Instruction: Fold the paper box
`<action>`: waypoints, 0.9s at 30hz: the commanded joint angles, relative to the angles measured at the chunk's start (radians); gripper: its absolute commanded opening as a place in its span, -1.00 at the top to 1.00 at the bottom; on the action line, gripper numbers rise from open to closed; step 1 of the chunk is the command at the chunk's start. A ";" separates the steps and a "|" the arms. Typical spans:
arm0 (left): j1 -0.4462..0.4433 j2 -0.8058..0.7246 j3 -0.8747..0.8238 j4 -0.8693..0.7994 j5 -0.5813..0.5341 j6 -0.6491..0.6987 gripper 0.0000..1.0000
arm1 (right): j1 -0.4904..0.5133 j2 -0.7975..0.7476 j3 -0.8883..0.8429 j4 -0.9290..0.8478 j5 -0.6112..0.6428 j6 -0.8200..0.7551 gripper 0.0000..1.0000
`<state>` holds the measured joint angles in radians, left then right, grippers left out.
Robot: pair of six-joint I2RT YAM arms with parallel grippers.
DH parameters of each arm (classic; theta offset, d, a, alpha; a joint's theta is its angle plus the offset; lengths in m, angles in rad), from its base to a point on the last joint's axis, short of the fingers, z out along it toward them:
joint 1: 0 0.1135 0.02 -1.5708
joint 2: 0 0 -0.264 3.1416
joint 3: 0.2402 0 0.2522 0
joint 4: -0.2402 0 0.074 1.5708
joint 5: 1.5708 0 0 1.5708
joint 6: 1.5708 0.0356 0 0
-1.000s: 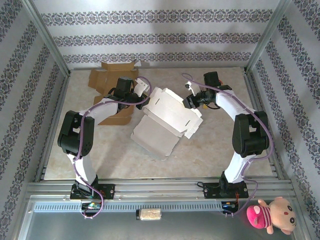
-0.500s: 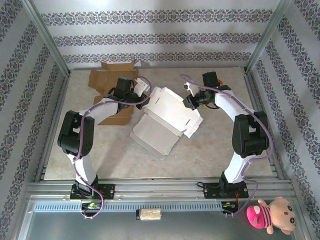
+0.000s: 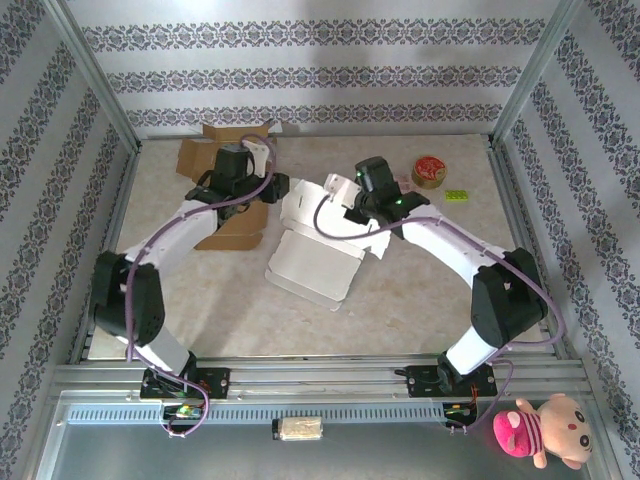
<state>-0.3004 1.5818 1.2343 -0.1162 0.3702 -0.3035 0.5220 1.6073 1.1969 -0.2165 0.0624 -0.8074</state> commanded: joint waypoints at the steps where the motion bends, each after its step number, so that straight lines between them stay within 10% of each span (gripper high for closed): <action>1: 0.034 -0.047 -0.051 -0.018 0.047 -0.316 0.30 | 0.031 -0.037 -0.060 0.204 0.215 -0.212 0.79; 10: 0.092 0.004 -0.064 0.136 0.296 -0.589 0.29 | 0.122 -0.069 -0.228 0.565 0.311 -0.506 0.77; 27: 0.043 0.140 -0.039 0.309 0.311 -0.646 0.24 | 0.161 -0.047 -0.275 0.680 0.293 -0.552 0.75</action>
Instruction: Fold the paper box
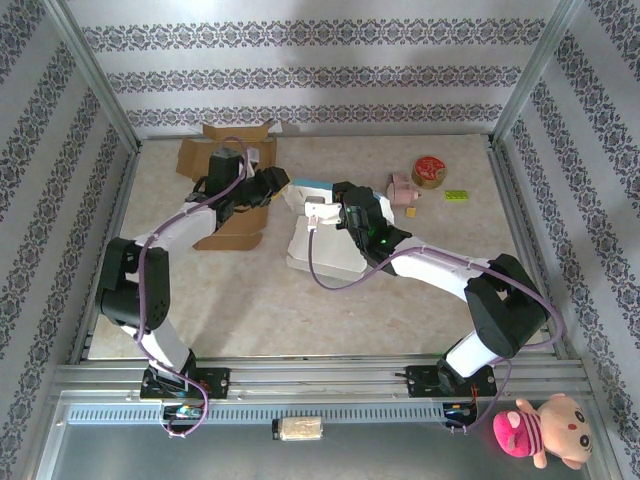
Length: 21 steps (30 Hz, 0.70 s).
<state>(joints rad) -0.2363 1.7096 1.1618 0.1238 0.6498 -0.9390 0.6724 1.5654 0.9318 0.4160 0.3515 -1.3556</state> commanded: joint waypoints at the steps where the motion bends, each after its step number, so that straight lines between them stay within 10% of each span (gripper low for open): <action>1: -0.022 0.018 0.035 0.074 0.031 -0.011 0.25 | 0.011 -0.003 -0.011 0.046 0.003 0.000 0.74; 21: -0.031 0.098 0.002 0.105 0.037 -0.008 0.49 | 0.000 0.110 -0.020 0.062 -0.009 0.114 0.71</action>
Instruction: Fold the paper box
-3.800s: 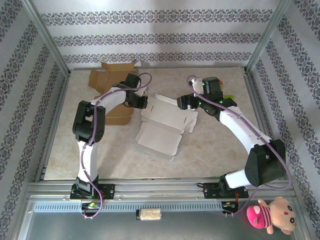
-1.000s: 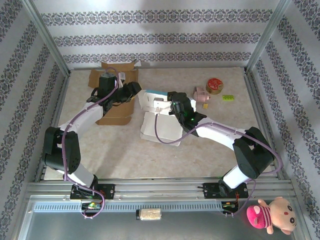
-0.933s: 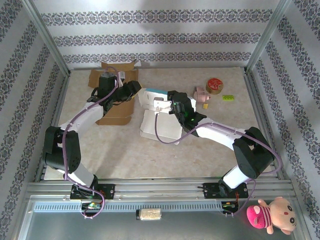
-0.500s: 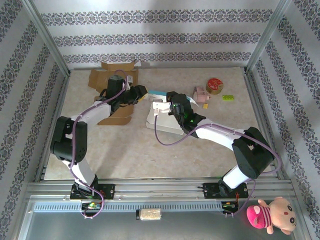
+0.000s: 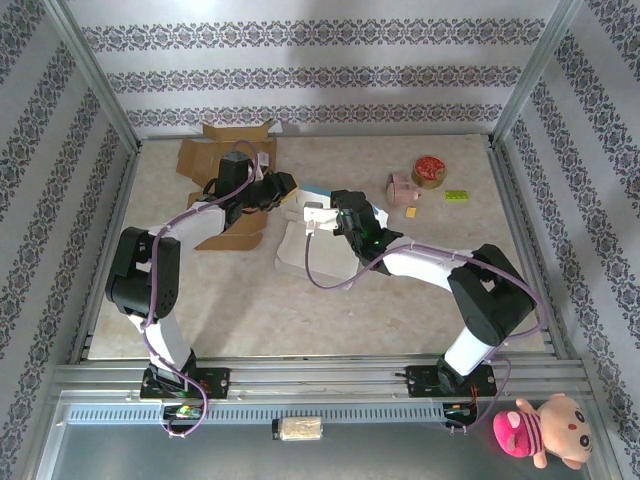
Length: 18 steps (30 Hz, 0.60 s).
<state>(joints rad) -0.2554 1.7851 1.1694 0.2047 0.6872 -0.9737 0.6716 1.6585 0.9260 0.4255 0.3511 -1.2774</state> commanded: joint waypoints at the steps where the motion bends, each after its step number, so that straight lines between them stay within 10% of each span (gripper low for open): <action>1: -0.013 0.030 -0.011 0.027 0.000 0.028 0.49 | 0.000 0.024 -0.017 0.055 -0.008 0.035 0.71; 18: -0.011 0.019 -0.049 -0.024 -0.108 0.159 0.36 | 0.003 0.054 -0.044 0.116 0.038 -0.015 0.69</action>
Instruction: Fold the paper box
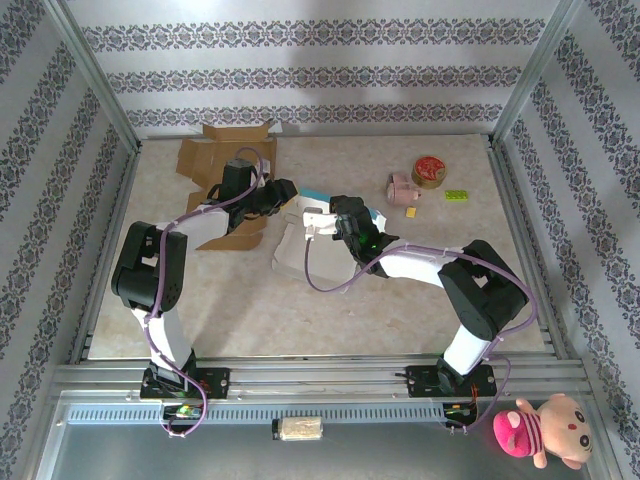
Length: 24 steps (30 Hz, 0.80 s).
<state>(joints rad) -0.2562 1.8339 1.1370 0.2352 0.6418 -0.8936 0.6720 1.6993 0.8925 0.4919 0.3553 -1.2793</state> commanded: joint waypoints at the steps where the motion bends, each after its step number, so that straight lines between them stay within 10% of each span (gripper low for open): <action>1: -0.011 -0.034 -0.018 -0.057 -0.073 0.091 0.36 | 0.003 0.016 -0.007 0.051 0.036 -0.019 0.68; 24: -0.014 -0.278 -0.137 -0.142 -0.229 0.297 -0.12 | -0.002 0.087 -0.009 0.092 0.045 -0.043 0.72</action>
<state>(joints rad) -0.2562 1.6531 1.0313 0.1337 0.4904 -0.6827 0.6716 1.7653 0.8925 0.5888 0.3893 -1.3159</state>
